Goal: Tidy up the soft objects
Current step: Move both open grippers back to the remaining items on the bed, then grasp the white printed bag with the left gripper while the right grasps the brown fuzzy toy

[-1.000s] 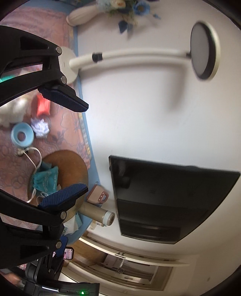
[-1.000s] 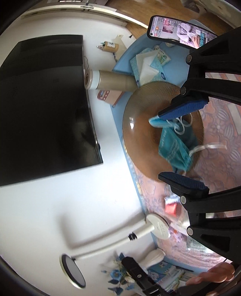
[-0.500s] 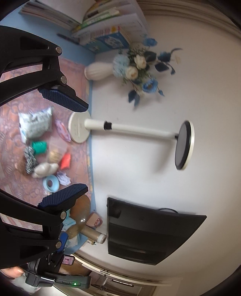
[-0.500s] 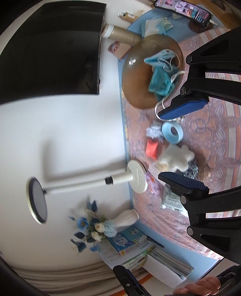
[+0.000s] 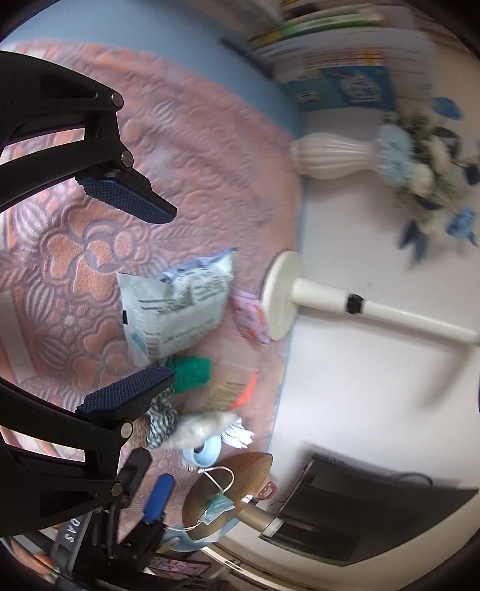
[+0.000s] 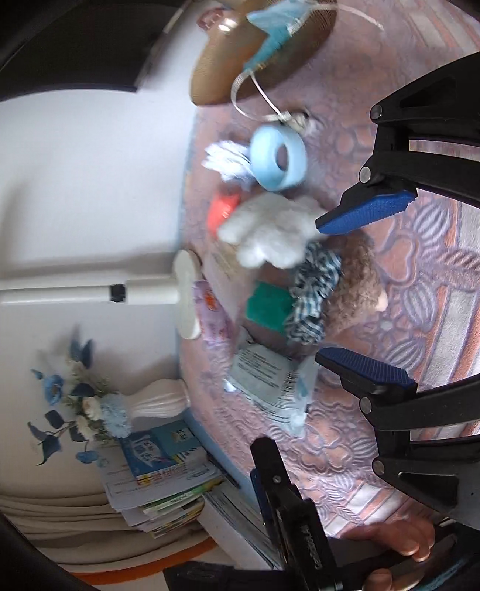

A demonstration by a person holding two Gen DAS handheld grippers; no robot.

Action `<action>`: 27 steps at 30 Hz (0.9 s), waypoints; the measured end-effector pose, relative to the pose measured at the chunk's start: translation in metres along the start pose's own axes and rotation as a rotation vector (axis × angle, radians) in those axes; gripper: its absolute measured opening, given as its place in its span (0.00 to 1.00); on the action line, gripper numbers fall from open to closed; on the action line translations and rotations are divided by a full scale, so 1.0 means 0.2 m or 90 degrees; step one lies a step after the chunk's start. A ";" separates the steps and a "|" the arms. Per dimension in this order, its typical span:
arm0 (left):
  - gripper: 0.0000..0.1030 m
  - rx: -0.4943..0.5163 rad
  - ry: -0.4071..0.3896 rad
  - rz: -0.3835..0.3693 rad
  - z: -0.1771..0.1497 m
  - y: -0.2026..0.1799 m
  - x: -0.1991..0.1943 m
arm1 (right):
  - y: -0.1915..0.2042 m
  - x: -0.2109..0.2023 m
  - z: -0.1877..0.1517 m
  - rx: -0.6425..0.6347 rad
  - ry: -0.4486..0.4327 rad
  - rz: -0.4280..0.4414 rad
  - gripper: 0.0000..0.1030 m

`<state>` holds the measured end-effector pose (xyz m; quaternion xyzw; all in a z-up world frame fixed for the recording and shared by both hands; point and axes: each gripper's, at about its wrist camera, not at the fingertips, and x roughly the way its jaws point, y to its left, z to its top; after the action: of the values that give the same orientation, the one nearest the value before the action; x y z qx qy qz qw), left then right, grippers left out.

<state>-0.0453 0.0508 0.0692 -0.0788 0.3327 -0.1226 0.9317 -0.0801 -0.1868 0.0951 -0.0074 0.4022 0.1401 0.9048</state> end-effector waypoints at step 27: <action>0.80 0.025 0.008 0.032 -0.07 -0.03 0.11 | 0.01 0.07 -0.04 -0.005 0.016 -0.037 0.84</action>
<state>-0.0385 0.0387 0.0474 -0.0513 0.3380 -0.1061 0.9337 -0.0767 -0.1827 0.0794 -0.0246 0.4125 0.1155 0.9033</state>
